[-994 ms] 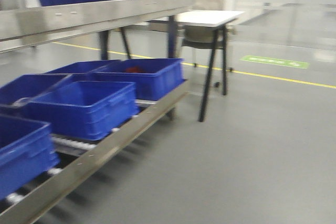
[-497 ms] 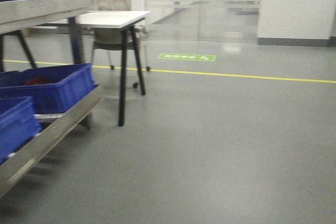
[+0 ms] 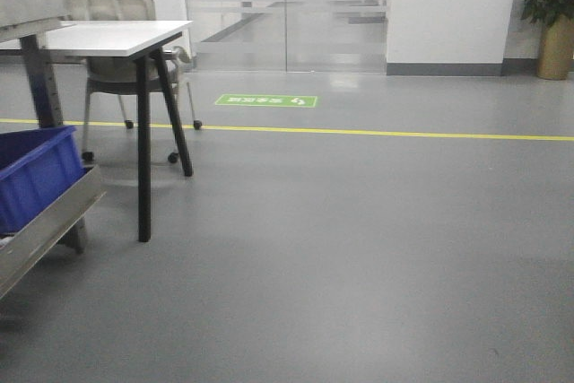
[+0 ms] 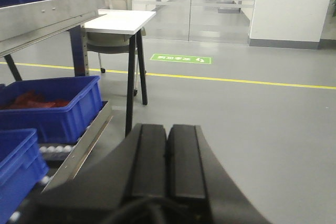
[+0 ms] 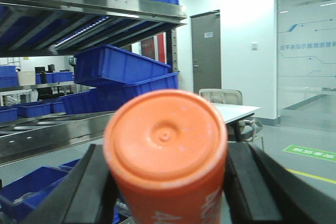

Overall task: Grab orange capacitor from left shelf to right conveyor
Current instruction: 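Drive the base to the conveyor while holding the cylinder in the right gripper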

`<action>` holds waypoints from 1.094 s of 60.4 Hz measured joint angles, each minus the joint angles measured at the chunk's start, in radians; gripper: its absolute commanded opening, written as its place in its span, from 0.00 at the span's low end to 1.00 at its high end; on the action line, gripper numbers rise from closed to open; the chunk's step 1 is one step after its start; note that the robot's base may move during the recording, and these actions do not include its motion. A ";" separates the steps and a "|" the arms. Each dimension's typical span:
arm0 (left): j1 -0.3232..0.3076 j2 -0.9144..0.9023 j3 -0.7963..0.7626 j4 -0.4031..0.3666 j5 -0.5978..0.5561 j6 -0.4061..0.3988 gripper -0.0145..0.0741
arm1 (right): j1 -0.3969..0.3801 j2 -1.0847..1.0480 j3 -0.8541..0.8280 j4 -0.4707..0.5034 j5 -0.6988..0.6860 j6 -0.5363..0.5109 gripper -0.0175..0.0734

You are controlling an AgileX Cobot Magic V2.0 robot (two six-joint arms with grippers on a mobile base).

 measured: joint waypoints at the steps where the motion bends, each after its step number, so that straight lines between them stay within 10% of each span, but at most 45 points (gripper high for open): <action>1: 0.000 0.000 0.000 0.000 0.000 0.000 0.02 | 0.000 0.000 0.000 0.000 0.000 0.000 0.25; 66: 0.000 0.000 0.000 0.000 0.000 0.000 0.02 | 0.000 0.000 0.000 0.000 0.000 0.000 0.25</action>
